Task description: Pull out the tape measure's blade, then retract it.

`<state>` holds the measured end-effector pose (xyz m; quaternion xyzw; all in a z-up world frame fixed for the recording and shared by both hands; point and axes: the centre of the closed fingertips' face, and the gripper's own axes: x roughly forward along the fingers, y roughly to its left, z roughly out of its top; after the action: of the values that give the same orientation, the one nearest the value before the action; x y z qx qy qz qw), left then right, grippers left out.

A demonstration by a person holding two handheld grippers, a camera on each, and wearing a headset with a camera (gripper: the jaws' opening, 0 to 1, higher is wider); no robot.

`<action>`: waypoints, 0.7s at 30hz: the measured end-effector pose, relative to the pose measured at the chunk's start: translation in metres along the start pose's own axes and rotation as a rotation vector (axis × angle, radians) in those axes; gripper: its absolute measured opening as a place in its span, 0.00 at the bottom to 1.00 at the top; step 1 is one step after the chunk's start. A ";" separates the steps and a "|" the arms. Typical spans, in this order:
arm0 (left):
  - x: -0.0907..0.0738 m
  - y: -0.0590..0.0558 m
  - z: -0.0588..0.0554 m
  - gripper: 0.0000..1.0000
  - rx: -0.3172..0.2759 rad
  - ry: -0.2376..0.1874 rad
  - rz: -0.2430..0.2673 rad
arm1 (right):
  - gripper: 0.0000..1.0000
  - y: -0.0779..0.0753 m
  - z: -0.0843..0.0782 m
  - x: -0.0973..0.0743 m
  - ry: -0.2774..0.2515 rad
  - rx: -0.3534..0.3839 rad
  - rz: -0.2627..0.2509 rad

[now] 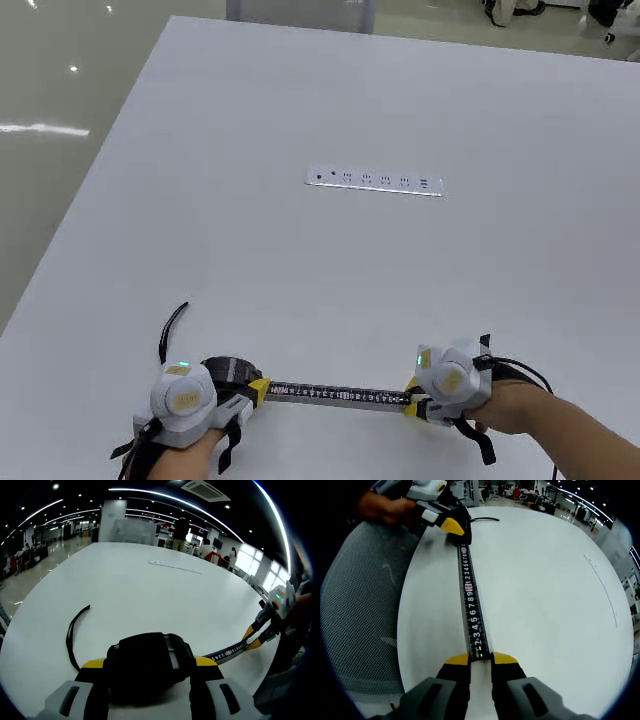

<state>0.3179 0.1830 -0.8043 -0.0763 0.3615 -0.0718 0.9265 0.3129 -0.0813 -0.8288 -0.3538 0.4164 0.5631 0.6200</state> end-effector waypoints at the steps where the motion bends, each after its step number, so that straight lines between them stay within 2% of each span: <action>1: 0.000 0.000 0.000 0.61 -0.001 -0.001 0.000 | 0.14 0.000 0.001 0.000 -0.003 -0.001 0.002; 5: 0.000 0.000 0.001 0.61 -0.002 0.000 -0.003 | 0.14 -0.001 0.003 0.001 -0.011 0.020 0.011; 21: 0.000 -0.001 0.000 0.61 -0.010 0.008 -0.015 | 0.14 0.003 0.010 0.003 -0.018 0.007 0.008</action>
<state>0.3176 0.1817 -0.8039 -0.0834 0.3649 -0.0770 0.9241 0.3109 -0.0706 -0.8275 -0.3451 0.4140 0.5672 0.6228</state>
